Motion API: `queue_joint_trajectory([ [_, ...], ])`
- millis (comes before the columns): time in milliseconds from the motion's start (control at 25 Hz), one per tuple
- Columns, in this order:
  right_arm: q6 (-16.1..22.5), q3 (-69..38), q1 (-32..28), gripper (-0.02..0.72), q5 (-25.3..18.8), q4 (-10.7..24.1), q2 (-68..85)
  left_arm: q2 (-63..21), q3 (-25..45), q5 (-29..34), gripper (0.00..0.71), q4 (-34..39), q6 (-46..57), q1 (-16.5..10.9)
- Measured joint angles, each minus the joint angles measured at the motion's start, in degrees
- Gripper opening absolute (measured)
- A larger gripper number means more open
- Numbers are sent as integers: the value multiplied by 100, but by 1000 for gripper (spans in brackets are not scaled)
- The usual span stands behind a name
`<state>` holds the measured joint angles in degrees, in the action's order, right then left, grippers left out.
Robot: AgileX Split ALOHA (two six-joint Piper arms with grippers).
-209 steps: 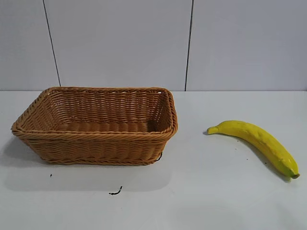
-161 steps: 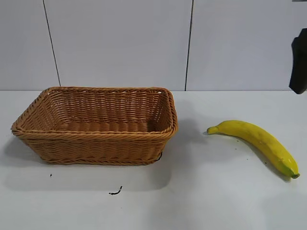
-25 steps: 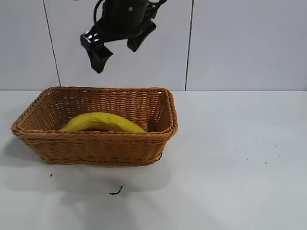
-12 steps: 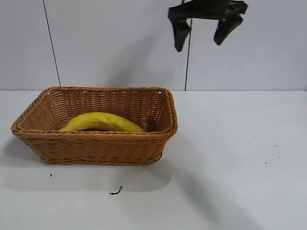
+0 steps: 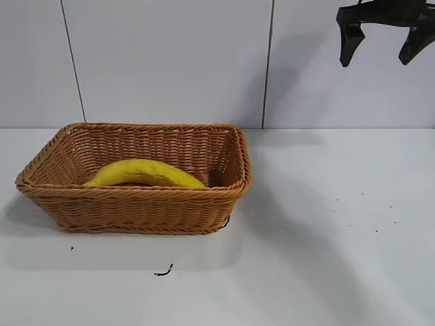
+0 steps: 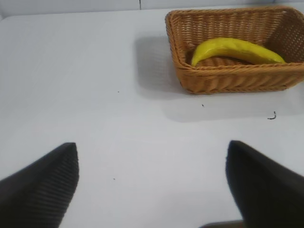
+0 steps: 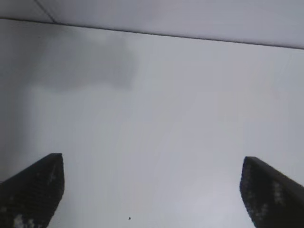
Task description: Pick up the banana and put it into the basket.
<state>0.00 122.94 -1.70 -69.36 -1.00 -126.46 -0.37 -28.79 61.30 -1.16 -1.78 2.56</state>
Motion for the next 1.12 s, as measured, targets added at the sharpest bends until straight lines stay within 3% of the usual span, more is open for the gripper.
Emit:
queue_joint_trajectory([
  [280, 0, -2376, 7, 690, -30, -321, 1155, 0, 0, 0, 635, 0, 0, 0],
  [840, -131, -7373, 7, 689, -44, -341, 4902, 0, 0, 0, 635, 0, 0, 0],
  [1120, -346, -8706, 7, 689, 642, -324, 7453, 0, 0, 0, 635, 0, 0, 0],
])
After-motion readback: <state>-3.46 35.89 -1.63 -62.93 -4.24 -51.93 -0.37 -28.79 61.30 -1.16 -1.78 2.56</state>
